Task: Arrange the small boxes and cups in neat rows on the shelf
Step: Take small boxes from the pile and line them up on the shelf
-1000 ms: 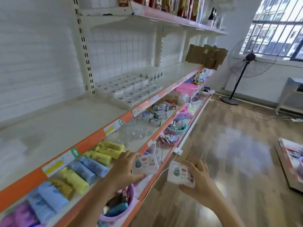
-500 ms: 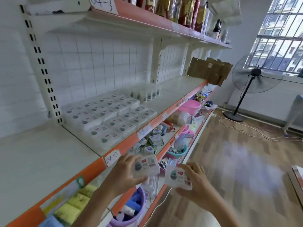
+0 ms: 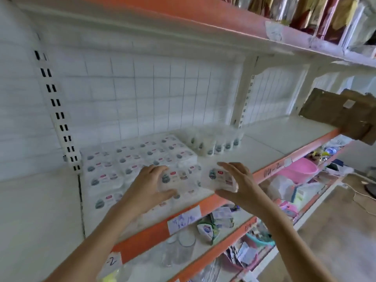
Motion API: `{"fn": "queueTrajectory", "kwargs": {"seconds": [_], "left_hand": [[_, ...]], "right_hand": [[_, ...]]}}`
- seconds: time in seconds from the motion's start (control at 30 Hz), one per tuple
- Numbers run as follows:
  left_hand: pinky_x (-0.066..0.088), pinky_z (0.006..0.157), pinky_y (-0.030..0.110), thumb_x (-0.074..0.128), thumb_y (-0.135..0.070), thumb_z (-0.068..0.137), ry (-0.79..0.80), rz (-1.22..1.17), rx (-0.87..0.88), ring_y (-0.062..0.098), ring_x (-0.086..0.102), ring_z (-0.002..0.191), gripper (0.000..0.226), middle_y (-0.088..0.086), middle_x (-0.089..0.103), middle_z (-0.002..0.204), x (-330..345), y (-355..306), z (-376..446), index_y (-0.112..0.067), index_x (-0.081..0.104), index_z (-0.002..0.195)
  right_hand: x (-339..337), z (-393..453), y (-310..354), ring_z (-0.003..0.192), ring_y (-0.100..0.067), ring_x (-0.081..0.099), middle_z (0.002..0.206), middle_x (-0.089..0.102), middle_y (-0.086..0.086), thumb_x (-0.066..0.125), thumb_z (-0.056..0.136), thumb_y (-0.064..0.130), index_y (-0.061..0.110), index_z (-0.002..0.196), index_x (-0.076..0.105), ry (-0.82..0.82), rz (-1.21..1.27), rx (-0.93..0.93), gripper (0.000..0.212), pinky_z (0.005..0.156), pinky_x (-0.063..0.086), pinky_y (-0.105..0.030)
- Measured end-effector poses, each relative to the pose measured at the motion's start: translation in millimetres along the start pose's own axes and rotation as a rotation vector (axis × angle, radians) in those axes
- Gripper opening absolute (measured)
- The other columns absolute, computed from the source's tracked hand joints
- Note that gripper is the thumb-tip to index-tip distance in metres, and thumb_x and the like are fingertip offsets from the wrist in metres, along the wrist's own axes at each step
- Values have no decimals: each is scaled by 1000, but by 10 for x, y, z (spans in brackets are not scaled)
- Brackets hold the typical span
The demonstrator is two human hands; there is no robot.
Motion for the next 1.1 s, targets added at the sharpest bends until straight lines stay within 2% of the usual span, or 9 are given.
{"fn": "queueTrajectory", "kwargs": {"seconds": [0.2,0.4,0.53,0.67,0.9,0.97,1.0,1.03,1.1], "left_hand": [[24,99,17,61,-49,81,-54,46,-229,8,29,126,74,-5,32,136,170,119,222,-20,30,142],[28,98,15,68,-37,79,-169,43,-393,3,30,111,70,-4,25,125,300,93,239,-24,35,139],[31,99,19,68,-36,79,-224,17,-481,2,34,108,67,-4,24,128,311,70,212,-26,36,137],[30,94,14,67,-37,79,-270,55,-484,1,38,101,59,-11,29,117,318,36,185,-24,43,132],[26,96,14,68,-31,80,-325,24,-483,3,38,107,53,-8,34,118,305,89,173,-20,49,128],[26,95,13,69,-30,79,-332,12,-491,3,39,106,51,-7,35,118,298,108,182,-20,50,126],[26,94,13,69,-30,79,-332,8,-491,3,39,105,51,-7,36,117,294,117,185,-20,51,125],[26,93,12,70,-29,78,-335,5,-488,3,40,104,51,-7,36,115,287,123,186,-20,52,125],[27,92,12,70,-29,77,-336,2,-483,3,40,102,52,-8,37,113,278,133,190,-19,52,125]], "right_hand": [[340,770,-426,126,-17,35,137,40,3,71,79,35,26,136,39,200,93,-171,66,97,29,-23],[589,1131,-546,108,-5,40,126,44,5,73,78,25,21,127,48,293,216,-310,56,84,25,-7],[756,1201,-524,106,-4,41,123,43,7,73,77,22,16,122,51,353,260,-389,50,94,33,-11],[784,1252,-576,109,0,32,128,31,4,73,78,22,16,121,55,322,266,-412,47,84,14,10],[799,1254,-584,116,0,30,122,34,7,68,83,19,14,121,56,326,346,-398,40,83,20,10],[814,1258,-564,118,-3,38,127,39,8,68,82,21,16,119,57,350,365,-386,39,90,31,2],[834,1264,-569,124,-8,41,133,42,5,68,82,24,19,119,57,363,372,-376,39,99,38,-11],[847,1266,-575,128,-12,41,137,42,3,68,82,27,22,119,57,373,376,-367,39,104,39,-25],[844,1262,-575,130,-12,38,137,41,4,68,82,27,22,118,56,388,371,-349,38,107,36,-35]]}}
Point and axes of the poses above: each hand's wrist, its own z-axis towards the middle knuckle, its own x-axis out of the palm, y = z × x, the point moved 8 cm from there along z, towards the middle knuckle
